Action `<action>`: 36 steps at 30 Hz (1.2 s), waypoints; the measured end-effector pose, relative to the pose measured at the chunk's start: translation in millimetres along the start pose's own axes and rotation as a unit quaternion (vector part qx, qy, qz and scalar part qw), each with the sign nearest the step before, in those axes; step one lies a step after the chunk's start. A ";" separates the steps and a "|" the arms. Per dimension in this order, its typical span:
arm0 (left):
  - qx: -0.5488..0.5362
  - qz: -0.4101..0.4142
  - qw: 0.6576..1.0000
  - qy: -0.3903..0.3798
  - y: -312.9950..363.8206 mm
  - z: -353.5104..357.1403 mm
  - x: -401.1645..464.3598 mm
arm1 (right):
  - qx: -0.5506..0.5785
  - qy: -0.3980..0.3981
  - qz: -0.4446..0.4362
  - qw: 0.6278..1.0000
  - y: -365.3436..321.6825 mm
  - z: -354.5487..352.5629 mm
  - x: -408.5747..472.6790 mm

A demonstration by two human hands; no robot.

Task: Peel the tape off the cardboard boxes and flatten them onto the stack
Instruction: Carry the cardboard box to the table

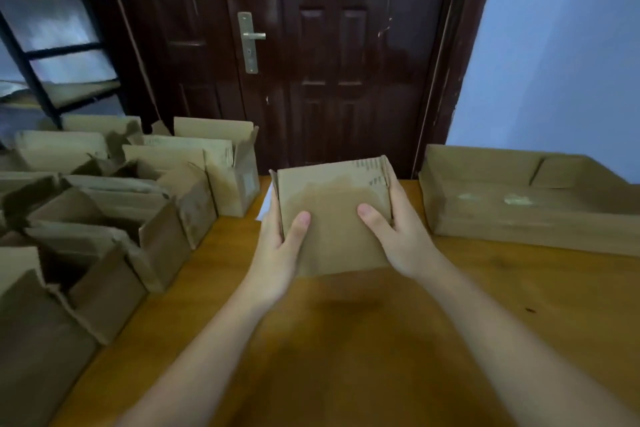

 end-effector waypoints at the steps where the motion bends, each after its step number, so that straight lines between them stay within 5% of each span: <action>1: 0.005 0.014 1.000 -0.003 2.4 -0.2 -12.9 | -0.004 -0.003 0.000 1.000 -1.2 0.3 -12.2; 13: 0.091 -0.019 0.991 -0.100 10.6 -11.9 -106.3 | -0.022 -0.040 0.048 0.998 -27.3 6.6 -140.7; 27: 0.153 -0.025 0.982 -0.109 -6.7 -15.9 -80.8 | -0.075 -0.021 0.067 0.995 -11.8 10.2 -125.7; 30: 0.183 0.009 0.981 -0.062 12.9 -26.6 -67.8 | -0.123 -0.003 0.031 0.992 -25.5 -4.8 -115.9; 32: 0.299 0.085 0.950 -0.019 41.0 -30.1 -56.0 | -0.210 0.020 -0.033 0.977 -43.1 -16.1 -104.7; 36: 0.462 0.146 0.867 -0.111 71.5 -1.0 -44.7 | -0.306 -0.047 -0.090 0.947 -60.1 -13.9 -95.1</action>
Point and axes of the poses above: each hand's wrist, its own x-axis towards the middle knuckle, its own z-axis out of the palm, y = z × x, the point moved 7 cm from there along x, towards the middle knuckle, and after that the axes turned 8 degrees about -x, right-handed, at the moved point
